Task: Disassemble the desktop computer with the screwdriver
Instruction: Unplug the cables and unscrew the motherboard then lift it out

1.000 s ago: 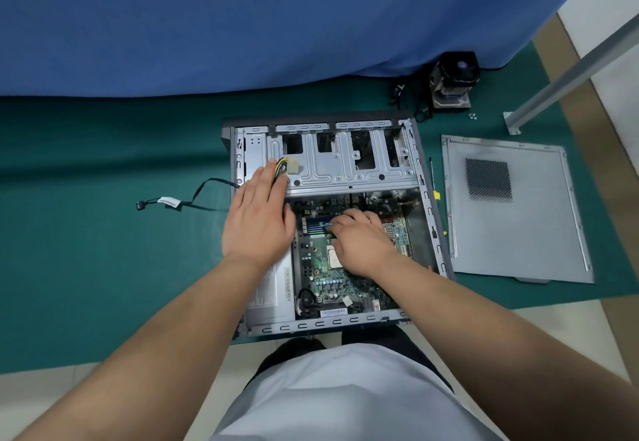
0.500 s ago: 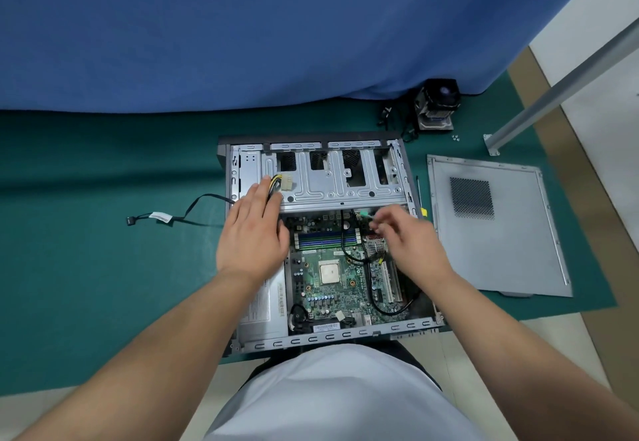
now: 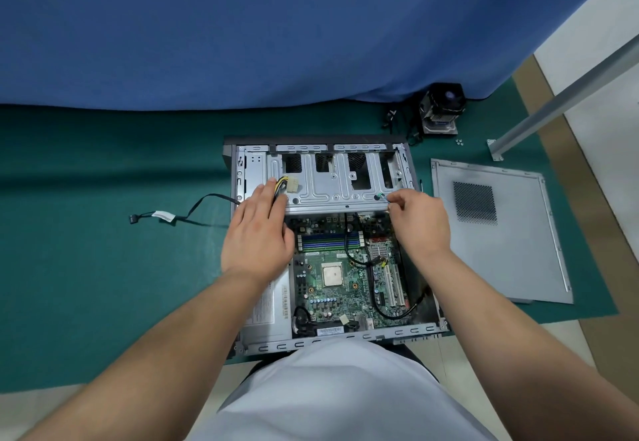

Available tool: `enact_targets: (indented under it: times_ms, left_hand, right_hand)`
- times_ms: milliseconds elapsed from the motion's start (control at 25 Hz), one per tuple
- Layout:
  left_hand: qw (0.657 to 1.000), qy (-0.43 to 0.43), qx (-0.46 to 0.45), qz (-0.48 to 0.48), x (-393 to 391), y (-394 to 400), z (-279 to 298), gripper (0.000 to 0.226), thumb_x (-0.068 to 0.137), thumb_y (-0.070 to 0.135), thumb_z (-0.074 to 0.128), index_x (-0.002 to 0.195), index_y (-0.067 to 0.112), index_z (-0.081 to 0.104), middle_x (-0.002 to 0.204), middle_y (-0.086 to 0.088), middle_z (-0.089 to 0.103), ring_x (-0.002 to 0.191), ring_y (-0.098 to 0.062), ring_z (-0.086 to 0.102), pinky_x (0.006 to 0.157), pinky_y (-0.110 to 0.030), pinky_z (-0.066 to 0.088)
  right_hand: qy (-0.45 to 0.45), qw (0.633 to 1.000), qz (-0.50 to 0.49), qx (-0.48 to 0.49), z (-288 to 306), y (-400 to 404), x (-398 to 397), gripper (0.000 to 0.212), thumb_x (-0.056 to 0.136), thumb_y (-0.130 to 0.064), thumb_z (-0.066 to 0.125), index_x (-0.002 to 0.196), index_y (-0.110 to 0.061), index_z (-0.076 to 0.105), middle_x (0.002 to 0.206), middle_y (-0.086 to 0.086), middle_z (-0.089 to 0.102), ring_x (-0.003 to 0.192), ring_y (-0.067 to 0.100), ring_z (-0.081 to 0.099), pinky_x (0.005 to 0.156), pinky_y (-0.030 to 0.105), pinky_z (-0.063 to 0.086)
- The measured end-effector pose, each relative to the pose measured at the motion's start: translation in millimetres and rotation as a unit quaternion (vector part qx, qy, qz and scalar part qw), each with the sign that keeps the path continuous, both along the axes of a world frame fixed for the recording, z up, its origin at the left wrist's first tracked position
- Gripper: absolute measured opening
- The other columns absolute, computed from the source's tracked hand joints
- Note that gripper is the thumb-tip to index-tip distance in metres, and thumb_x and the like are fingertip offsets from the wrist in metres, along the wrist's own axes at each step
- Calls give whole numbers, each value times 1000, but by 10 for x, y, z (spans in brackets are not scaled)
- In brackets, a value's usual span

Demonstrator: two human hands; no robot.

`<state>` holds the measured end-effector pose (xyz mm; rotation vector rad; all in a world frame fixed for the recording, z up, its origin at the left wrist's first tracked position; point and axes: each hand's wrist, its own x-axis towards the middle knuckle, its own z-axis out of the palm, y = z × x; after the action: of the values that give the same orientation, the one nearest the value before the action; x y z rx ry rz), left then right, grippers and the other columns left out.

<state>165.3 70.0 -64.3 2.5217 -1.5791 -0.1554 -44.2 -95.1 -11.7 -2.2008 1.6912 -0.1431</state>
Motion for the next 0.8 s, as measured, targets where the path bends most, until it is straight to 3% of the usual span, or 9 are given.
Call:
enact_targets:
  times_ms: [280,440,560,680,800]
  left_hand:
    - [1000,2,13,-2,7,-3,8,59,94,37,37,151,20,42,168,-4,23,154,-21,22,127,-42,18]
    - [1000,3,11,-2,5,-4,13,60,93,36,37,151,19,42,168,-5,23,153,-22,24,127,-42,19]
    - [1000,2,13,0,8,-6,12,60,93,36,37,150,19,42,168,-5,24,153,-22,24,127,-41,17]
    - [1000,1,15,1,11,-5,22,61,92,36,38,151,20,42,168,-4,24,153,-22,24,126,-40,15]
    - [1000,0,17,0,12,-10,23,61,92,36,38,151,20,42,168,-5,25,153,-22,24,126,-40,16]
  right_hand:
    - [106,994,11,33,94,-142,176,32,89,-4,58,102,-24,79,101,8,74,89,33,68,71,37,58]
    - [121,991,28,38,70,-205,247,32,88,-2,57,99,-22,79,101,8,75,90,33,68,74,39,60]
    - [120,991,47,34,27,-281,373,35,89,1,54,103,-22,77,103,11,72,92,35,67,72,36,56]
    - [116,992,46,7,-27,-296,461,36,90,4,52,110,-22,69,93,10,63,83,35,59,64,34,47]
    - [76,995,62,-5,-113,-265,391,32,93,0,54,117,-16,67,97,11,67,83,34,62,68,36,53]
